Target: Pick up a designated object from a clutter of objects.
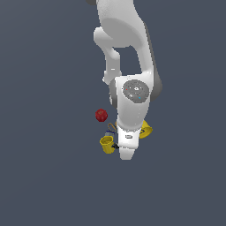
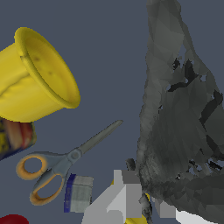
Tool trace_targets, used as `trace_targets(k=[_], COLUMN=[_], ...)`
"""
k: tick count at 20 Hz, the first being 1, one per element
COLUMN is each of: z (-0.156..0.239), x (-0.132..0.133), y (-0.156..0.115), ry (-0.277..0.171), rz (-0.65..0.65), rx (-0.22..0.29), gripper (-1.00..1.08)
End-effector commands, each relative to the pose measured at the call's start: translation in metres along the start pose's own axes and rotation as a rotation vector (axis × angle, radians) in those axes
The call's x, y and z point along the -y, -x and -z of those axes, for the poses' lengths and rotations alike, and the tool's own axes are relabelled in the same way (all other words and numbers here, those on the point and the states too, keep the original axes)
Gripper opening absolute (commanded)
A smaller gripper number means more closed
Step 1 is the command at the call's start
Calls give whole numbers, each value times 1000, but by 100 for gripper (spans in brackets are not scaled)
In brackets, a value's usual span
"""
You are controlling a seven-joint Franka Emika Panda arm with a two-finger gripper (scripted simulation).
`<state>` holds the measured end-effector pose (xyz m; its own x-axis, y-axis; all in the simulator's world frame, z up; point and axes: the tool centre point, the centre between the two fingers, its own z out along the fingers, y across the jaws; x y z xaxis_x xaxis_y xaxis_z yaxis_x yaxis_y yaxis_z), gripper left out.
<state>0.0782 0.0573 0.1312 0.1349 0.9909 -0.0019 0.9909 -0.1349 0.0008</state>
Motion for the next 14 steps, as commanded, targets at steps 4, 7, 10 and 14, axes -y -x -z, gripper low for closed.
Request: trace_targets(k=[4, 7, 10, 14], z=[42, 66, 90, 124], x=[21, 32, 43, 58], y=[29, 45, 61, 83], ry=[0, 0, 0, 0], rz=[-1, -1, -1, -1], rx=[1, 0, 0, -2], gripper=[-100, -100, -100, -100])
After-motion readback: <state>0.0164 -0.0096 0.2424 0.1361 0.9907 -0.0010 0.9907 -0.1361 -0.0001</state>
